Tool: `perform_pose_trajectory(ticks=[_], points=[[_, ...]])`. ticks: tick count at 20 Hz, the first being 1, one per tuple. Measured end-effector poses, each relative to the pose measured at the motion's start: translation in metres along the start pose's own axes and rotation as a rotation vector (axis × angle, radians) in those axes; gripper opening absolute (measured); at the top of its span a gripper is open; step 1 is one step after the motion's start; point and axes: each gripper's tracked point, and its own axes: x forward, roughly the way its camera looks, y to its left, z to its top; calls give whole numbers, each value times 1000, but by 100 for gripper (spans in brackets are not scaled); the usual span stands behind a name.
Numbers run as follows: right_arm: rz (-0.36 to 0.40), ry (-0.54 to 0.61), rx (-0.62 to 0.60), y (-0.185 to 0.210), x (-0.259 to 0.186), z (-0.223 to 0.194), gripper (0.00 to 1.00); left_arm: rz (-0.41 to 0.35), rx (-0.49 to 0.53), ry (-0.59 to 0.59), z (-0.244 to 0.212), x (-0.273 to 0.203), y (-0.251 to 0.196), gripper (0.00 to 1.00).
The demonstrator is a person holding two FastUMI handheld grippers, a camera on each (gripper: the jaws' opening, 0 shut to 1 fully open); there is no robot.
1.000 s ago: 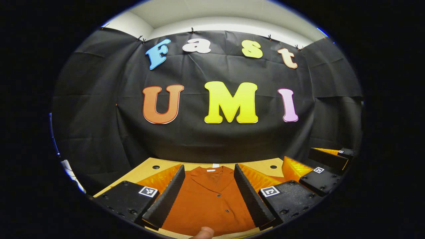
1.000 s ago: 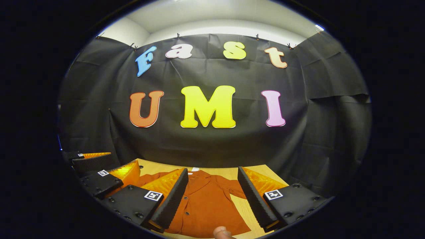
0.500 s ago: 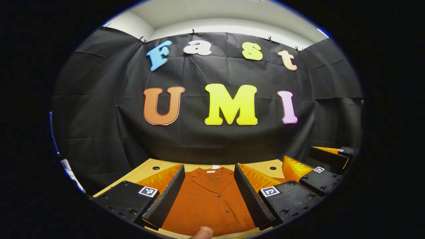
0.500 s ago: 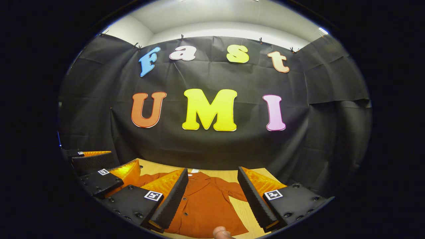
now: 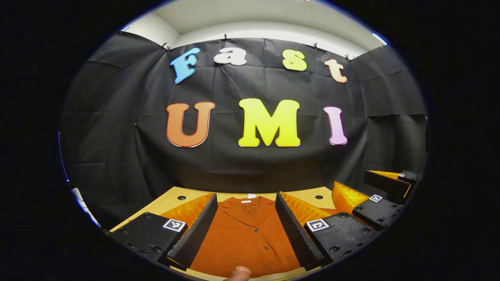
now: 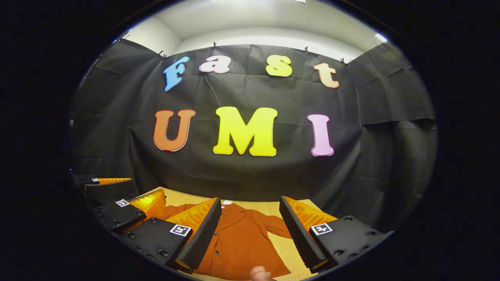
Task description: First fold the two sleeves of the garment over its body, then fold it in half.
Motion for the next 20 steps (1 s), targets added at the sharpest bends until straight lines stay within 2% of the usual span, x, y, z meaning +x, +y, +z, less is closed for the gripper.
perform_pose_trajectory(ticks=[10, 20], points=[[-6, 2, 13, 0, 1, 1, 93, -9, 9, -12, 3, 3, 0, 96], [-6, 46, 46, -6, 14, -17, 95, 0, 35, 34, -9, 13, -3, 96]])
